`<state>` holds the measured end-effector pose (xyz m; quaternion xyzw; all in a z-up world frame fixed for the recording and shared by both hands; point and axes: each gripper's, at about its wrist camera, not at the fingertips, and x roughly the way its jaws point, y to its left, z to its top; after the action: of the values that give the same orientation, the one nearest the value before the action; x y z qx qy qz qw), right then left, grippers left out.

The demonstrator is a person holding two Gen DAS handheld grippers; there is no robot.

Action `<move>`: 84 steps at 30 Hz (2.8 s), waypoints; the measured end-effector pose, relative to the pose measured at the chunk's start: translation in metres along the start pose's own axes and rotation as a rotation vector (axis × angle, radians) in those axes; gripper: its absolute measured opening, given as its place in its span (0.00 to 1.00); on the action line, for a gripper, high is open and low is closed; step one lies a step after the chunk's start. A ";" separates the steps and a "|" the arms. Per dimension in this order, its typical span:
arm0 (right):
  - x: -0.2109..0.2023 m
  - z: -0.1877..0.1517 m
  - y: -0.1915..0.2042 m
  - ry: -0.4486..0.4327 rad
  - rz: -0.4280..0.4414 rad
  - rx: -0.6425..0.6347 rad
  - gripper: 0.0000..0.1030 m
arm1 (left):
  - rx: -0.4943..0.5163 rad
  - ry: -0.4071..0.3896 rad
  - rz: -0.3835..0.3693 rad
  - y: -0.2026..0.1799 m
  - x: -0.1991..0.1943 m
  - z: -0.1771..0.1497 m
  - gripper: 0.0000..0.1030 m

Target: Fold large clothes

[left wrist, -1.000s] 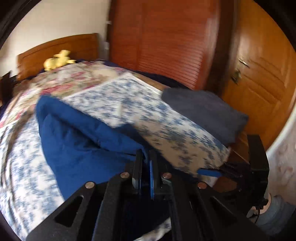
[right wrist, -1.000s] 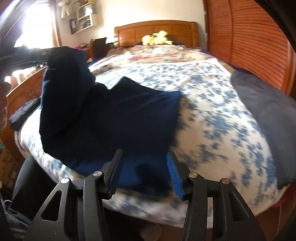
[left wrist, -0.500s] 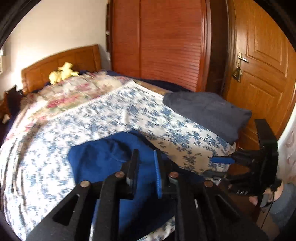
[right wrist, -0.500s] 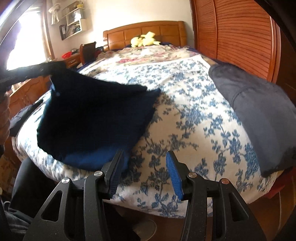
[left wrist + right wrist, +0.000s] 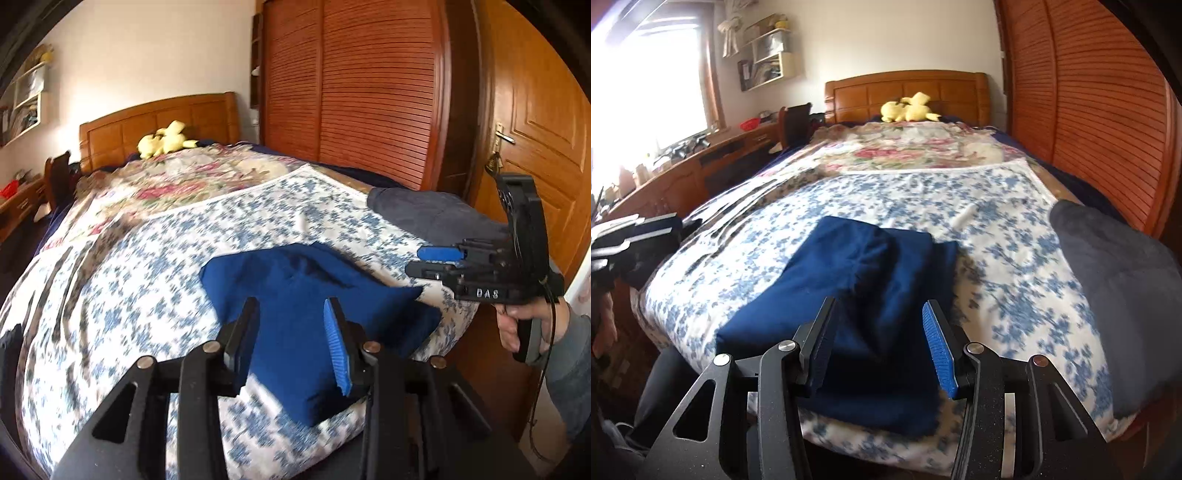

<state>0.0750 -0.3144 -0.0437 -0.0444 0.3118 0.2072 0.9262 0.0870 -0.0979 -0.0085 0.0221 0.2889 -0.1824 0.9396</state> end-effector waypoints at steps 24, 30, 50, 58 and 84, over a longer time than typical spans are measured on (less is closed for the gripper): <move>0.113 -0.004 0.025 0.244 0.041 0.061 0.57 | -0.169 0.040 0.084 0.089 -0.033 -0.086 0.37; 0.125 -0.015 0.022 0.307 0.057 0.099 0.58 | -0.192 0.028 0.098 0.098 -0.038 -0.090 0.38; 0.029 0.036 0.050 0.053 0.017 -0.118 0.07 | -0.183 0.003 0.098 0.091 -0.049 -0.088 0.38; 0.050 -0.003 -0.009 0.207 -0.109 -0.034 0.20 | -0.176 0.009 0.079 0.084 -0.041 -0.087 0.39; 0.084 -0.059 0.032 0.181 0.032 -0.044 0.49 | -0.050 0.033 0.003 0.051 0.039 -0.053 0.46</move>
<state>0.0891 -0.2674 -0.1398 -0.0786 0.3903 0.2239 0.8896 0.1064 -0.0551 -0.0773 0.0019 0.3087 -0.1730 0.9353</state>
